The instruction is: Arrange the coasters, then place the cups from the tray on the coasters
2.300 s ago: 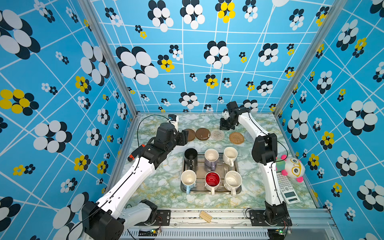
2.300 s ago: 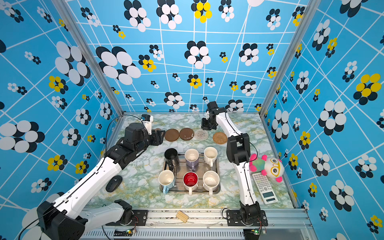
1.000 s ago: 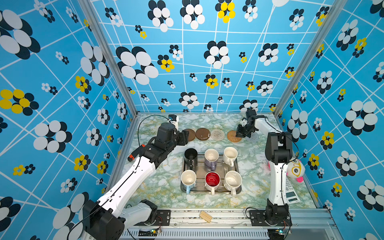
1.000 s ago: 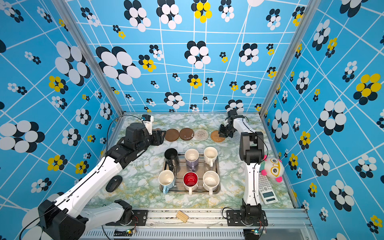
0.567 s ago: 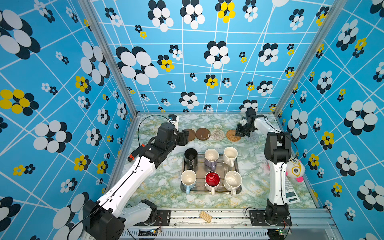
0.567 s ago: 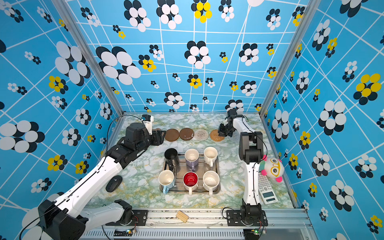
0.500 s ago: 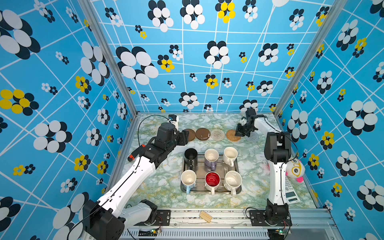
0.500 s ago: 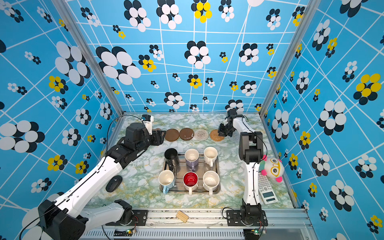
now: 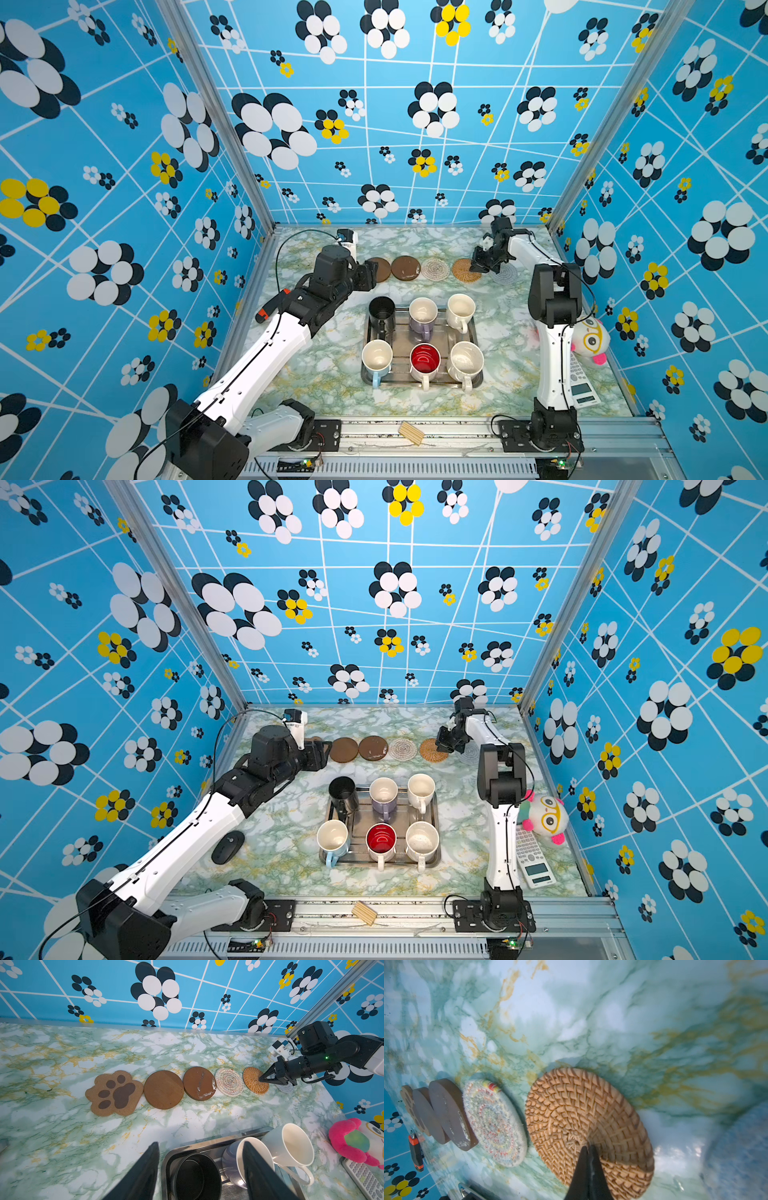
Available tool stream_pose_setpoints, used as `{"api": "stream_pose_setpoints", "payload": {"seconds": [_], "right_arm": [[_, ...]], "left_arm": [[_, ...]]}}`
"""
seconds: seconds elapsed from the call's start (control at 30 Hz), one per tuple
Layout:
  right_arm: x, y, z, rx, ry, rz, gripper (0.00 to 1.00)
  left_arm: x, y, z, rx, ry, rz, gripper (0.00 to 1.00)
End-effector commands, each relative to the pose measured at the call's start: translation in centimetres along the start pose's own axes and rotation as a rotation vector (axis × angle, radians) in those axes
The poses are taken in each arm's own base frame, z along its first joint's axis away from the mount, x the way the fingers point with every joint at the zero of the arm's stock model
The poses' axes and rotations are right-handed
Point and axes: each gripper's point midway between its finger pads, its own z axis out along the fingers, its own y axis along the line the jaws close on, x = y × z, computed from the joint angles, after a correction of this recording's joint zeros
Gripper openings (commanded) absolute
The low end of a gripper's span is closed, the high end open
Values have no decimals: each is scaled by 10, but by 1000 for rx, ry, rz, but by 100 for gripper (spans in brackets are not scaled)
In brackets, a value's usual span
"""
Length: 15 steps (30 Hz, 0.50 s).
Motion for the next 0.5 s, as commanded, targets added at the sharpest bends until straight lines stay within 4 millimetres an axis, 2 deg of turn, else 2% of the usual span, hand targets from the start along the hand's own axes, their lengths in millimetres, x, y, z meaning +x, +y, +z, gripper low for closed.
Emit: {"api": "stream_pose_setpoints", "payload": {"seconds": [0.0,0.1,0.17,0.23,0.27,0.4,0.47], "right_arm": [[-8,26,-46,-45,-60,-34,0],[-9,34,-68,-55,-95,-66,0],[-11,30,-79,-43,-116,-73,1],[-10,15,-79,-7,-115,-60,2],[-12,15,-93,5,-139,-66,2],[-8,-23,-97,139,-120,-55,5],[-7,-36,-98,179,-116,-52,13]], "left_arm": [[-6,-5,-4,31,-18,-11,65],[-9,-8,-4,46,-29,-12,65],[-10,-9,-3,50,-25,-8,65],[-11,-10,-2,53,-23,-8,65],[-11,-11,-2,55,-23,-10,65],[-11,-14,0,72,-23,-12,65],[-12,-15,1,76,-22,-10,65]]}}
